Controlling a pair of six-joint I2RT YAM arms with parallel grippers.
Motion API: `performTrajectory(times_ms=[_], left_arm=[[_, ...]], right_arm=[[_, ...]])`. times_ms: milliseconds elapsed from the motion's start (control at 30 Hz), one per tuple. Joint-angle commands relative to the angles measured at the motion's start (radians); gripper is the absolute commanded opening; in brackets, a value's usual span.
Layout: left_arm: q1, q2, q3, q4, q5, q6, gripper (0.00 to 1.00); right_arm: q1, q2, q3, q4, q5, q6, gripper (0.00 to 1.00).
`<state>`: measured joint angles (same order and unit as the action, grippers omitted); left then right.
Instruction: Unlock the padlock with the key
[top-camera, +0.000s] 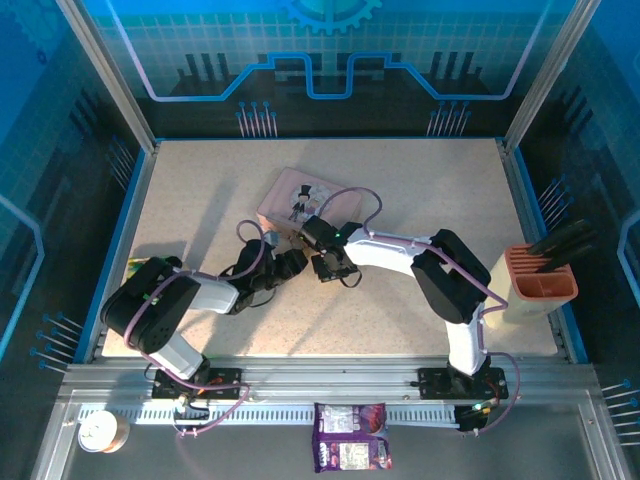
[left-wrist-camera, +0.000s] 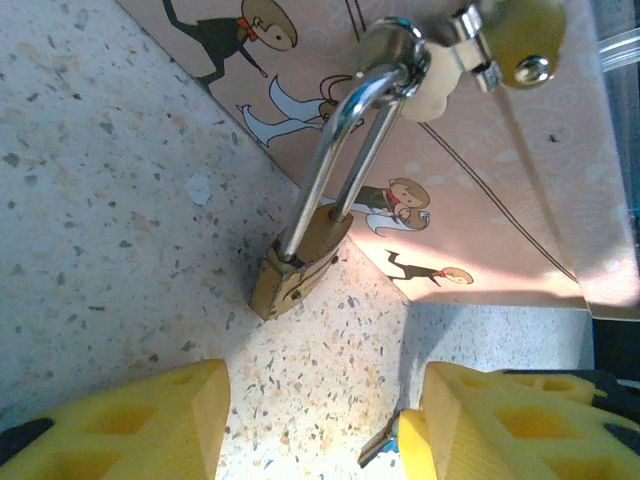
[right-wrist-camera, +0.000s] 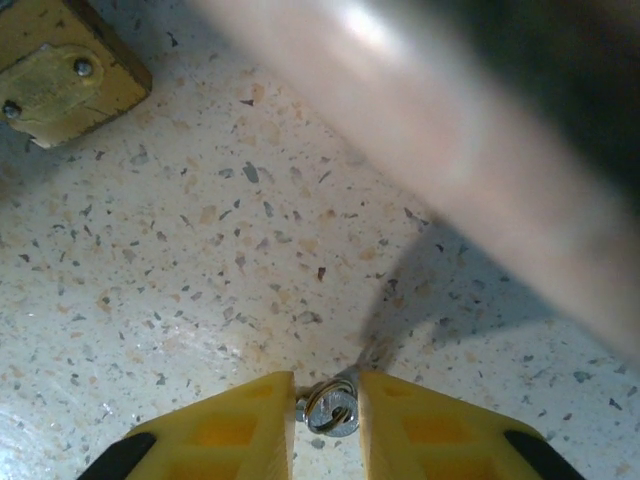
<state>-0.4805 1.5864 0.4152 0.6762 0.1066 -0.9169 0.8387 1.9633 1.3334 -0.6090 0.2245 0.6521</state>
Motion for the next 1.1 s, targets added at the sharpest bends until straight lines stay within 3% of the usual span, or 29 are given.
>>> performTrajectory(times_ms=[0,500,1067], left_arm=[[0.006,-0.049,-0.023,-0.038,-0.003,0.007,0.57],[0.005,-0.226,-0.035,-0.204,-0.048,0.047,0.64],[0.005,-0.281,-0.048,-0.245,-0.084,0.044,0.66]], right_arm=[[0.004,0.038,-0.012,-0.028,-0.008,0.021,0.23],[0.012,0.052,-0.025,-0.051,0.014,0.041,0.21],[0.046,0.046,-0.055,-0.062,0.033,0.061,0.18]])
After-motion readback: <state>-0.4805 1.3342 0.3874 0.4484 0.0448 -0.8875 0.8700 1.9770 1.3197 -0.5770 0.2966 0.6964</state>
